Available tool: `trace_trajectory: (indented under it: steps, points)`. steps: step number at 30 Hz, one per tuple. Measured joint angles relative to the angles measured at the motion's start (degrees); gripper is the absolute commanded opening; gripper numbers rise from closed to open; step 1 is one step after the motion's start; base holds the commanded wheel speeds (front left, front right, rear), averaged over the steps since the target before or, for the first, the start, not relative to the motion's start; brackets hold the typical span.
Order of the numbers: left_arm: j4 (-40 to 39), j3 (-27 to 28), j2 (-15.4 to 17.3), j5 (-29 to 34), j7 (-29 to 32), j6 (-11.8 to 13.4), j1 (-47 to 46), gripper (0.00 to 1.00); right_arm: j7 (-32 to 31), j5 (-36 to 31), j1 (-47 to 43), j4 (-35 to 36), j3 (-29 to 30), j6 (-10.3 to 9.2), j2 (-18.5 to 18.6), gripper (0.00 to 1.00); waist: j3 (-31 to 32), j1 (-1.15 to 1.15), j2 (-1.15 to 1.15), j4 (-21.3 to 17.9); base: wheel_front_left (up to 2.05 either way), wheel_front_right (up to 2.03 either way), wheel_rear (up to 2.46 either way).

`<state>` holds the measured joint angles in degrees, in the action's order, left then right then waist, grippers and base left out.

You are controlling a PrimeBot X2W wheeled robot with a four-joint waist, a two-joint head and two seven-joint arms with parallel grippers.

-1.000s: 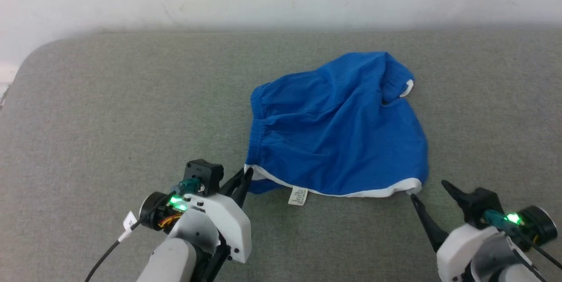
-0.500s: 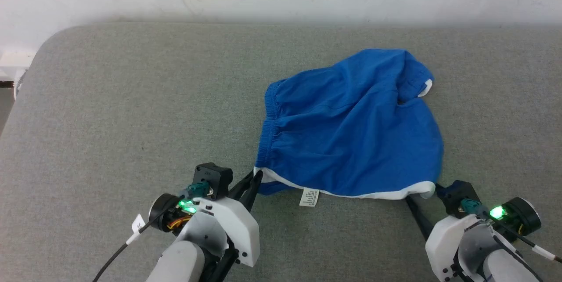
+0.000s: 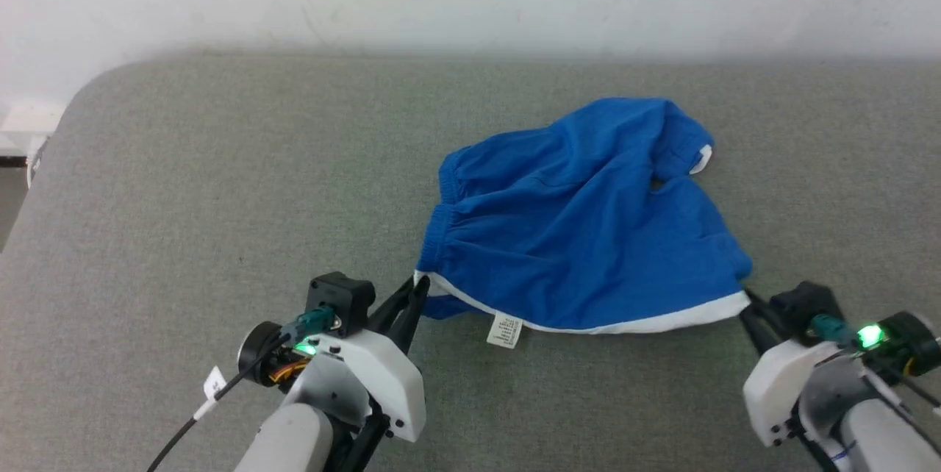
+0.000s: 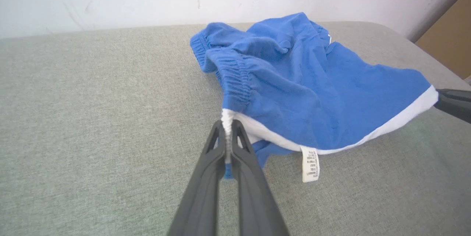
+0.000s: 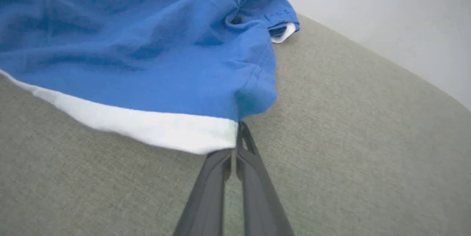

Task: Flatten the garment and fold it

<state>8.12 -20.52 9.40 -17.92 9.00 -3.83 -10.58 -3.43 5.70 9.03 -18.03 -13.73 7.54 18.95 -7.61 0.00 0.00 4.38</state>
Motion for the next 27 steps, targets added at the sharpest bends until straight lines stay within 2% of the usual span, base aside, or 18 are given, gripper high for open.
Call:
trace_trajectory:
  steps: [5,12,18,22,27]
  points:
    - [-2.9,0.6,0.4,-0.4,-2.8,0.0,0.6,0.0,-0.2,0.8,-1.1,6.7,2.7,0.0,3.2,0.0,2.0,0.0,0.0,-0.5,0.0,0.0,0.0]
    - [-8.7,1.6,2.2,-0.1,-5.1,0.4,0.9,0.0,-3.6,2.8,-1.7,19.4,5.5,0.0,8.1,0.0,4.8,0.0,0.0,-1.5,0.0,0.0,0.0]
    - [-16.2,3.4,3.9,0.9,-6.7,1.1,0.4,0.0,-7.0,6.7,-1.4,30.0,9.5,0.01,9.8,0.0,7.1,-0.01,0.0,-2.3,0.0,0.0,0.0]
    - [-21.8,5.0,5.5,2.0,-6.6,2.0,-2.1,0.0,-10.1,10.0,1.8,35.1,10.8,0.0,11.9,0.0,8.2,-0.01,0.0,-3.0,0.0,0.0,0.0]
    - [-25.8,6.9,7.3,2.4,-5.0,2.1,-6.9,0.0,-15.0,14.6,7.9,37.5,9.4,0.0,15.6,0.0,8.9,-0.01,0.0,-4.1,0.0,0.0,0.0]
